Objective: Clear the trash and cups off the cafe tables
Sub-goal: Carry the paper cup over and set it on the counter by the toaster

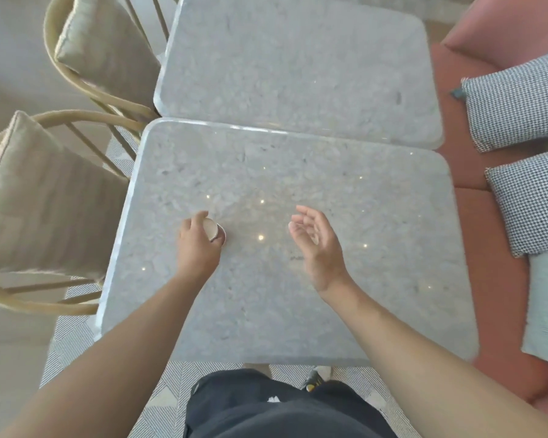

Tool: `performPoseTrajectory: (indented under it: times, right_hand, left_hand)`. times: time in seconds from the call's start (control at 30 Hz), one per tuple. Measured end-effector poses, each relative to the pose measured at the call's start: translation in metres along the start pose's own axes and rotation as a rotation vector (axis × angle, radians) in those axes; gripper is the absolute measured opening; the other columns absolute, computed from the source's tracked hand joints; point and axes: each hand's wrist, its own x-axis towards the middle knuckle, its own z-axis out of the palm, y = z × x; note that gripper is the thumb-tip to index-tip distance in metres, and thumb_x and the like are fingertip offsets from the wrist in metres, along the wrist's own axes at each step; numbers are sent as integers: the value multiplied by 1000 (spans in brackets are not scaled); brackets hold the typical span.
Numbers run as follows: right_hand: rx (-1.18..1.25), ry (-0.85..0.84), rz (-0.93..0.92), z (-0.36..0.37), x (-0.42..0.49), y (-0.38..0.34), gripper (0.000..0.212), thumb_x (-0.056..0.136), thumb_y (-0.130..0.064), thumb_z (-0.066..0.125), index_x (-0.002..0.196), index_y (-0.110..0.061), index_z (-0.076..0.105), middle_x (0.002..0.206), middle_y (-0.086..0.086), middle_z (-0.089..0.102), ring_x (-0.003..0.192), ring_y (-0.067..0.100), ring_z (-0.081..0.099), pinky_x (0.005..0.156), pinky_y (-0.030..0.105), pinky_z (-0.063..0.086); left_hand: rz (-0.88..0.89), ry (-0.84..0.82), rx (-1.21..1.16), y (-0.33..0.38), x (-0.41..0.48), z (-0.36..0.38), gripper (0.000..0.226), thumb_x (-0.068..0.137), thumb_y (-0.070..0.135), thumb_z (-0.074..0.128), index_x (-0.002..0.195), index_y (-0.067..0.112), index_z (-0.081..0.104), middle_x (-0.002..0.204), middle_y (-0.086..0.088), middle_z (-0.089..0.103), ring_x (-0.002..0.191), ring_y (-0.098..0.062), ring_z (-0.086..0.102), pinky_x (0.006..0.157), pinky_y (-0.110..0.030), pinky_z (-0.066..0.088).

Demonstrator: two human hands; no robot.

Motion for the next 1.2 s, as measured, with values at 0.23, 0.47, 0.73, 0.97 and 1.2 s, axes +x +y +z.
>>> performPoseTrajectory:
  times: [0.23, 0.47, 0.73, 0.97, 1.2]
  right_hand:
    - [99, 133, -20, -45, -24, 10, 36, 92, -39, 68, 127, -36, 61, 129, -3, 67, 125, 3, 58, 82, 0, 44]
    - [197, 269, -46, -104, -75, 30, 40, 90, -45, 68, 128, -36, 62, 132, -7, 66, 117, -11, 60, 94, 7, 44]
    - [310, 509, -72, -193, -185, 70, 46, 83, -66, 65, 124, -45, 65, 128, -12, 68, 122, 2, 62, 114, 48, 48]
    - [471, 759, -7, -270, -324, 122, 45, 95, -53, 67, 133, -29, 62, 130, -7, 67, 123, 9, 65, 115, 48, 49]
    - [759, 1005, 33, -334, -434, 163, 67, 87, -59, 65, 137, -14, 60, 133, 4, 68, 125, 18, 67, 111, 51, 52]
  left_hand:
    - [108, -84, -85, 43, -33, 22, 63, 89, 22, 79, 145, 24, 50, 136, 0, 48, 125, -24, 54, 96, -32, 42]
    - [319, -215, -180, 119, -120, 61, 60, 89, 24, 82, 141, 24, 52, 129, 4, 53, 112, -14, 56, 94, -29, 44]
    - [383, -381, -326, 176, -256, 119, 39, 92, 32, 79, 116, 25, 49, 106, 6, 60, 90, -8, 60, 67, -20, 42]
    - [441, -709, -391, 199, -402, 184, 48, 77, 49, 74, 110, 26, 49, 114, -7, 62, 110, -31, 68, 99, -50, 57]
    - [402, -1101, -400, 209, -535, 250, 53, 76, 47, 80, 113, 27, 48, 124, -13, 61, 103, -19, 71, 87, -31, 61]
